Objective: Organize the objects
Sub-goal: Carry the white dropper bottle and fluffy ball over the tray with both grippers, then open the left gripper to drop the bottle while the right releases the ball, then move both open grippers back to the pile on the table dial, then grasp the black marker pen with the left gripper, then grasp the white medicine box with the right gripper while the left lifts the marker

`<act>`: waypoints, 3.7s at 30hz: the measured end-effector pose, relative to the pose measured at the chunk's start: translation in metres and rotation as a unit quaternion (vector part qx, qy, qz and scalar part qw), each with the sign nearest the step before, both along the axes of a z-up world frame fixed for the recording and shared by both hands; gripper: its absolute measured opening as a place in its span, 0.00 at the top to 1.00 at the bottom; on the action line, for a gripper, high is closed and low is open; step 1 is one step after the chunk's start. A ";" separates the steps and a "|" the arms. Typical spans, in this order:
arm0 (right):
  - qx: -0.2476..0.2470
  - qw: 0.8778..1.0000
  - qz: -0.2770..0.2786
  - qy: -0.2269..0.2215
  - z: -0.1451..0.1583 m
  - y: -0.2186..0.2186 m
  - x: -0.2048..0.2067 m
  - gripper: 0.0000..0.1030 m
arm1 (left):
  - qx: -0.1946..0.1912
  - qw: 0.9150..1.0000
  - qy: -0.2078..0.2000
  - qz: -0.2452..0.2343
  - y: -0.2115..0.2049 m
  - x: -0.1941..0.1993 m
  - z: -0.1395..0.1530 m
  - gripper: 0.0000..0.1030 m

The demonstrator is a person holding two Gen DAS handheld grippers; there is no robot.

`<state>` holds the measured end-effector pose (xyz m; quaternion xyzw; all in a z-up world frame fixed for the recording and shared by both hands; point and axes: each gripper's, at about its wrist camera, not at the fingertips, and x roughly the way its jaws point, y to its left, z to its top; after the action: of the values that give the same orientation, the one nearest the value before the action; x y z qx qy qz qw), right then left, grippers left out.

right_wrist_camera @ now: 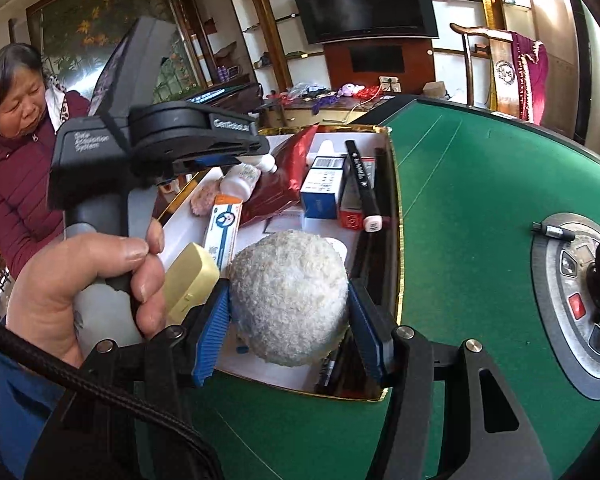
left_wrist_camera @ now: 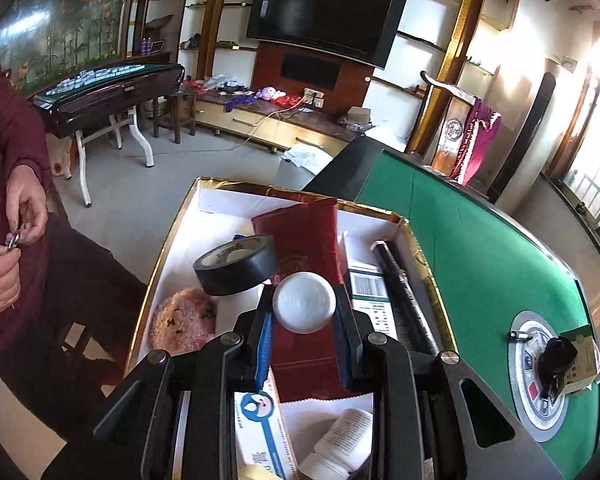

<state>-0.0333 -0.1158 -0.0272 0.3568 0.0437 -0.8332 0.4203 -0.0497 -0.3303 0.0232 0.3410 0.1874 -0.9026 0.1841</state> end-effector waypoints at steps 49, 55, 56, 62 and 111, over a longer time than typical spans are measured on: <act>-0.120 0.936 -0.331 -0.014 0.037 0.311 -0.051 0.22 | -0.062 0.965 -0.008 -0.255 0.189 -0.043 0.018 0.43; -0.141 0.930 -0.337 -0.042 0.031 0.332 -0.059 0.22 | -0.133 0.920 -0.092 -0.358 0.277 -0.116 -0.003 0.44; -0.144 0.930 -0.337 -0.042 0.030 0.331 -0.058 0.22 | -0.148 0.913 -0.103 -0.366 0.284 -0.123 -0.009 0.44; -0.159 0.931 -0.322 -0.061 0.026 0.335 -0.061 0.22 | -0.202 0.889 -0.140 -0.387 0.298 -0.153 -0.031 0.45; 0.040 0.907 -0.419 -0.024 0.002 0.351 -0.120 0.57 | -0.076 0.918 -0.109 -0.374 0.270 -0.014 -0.038 0.91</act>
<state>-0.1532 0.2352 -0.0256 0.3786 -0.0867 -0.9213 0.0189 -0.0642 -0.0605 -0.0147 0.4671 -0.0444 -0.8746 -0.1221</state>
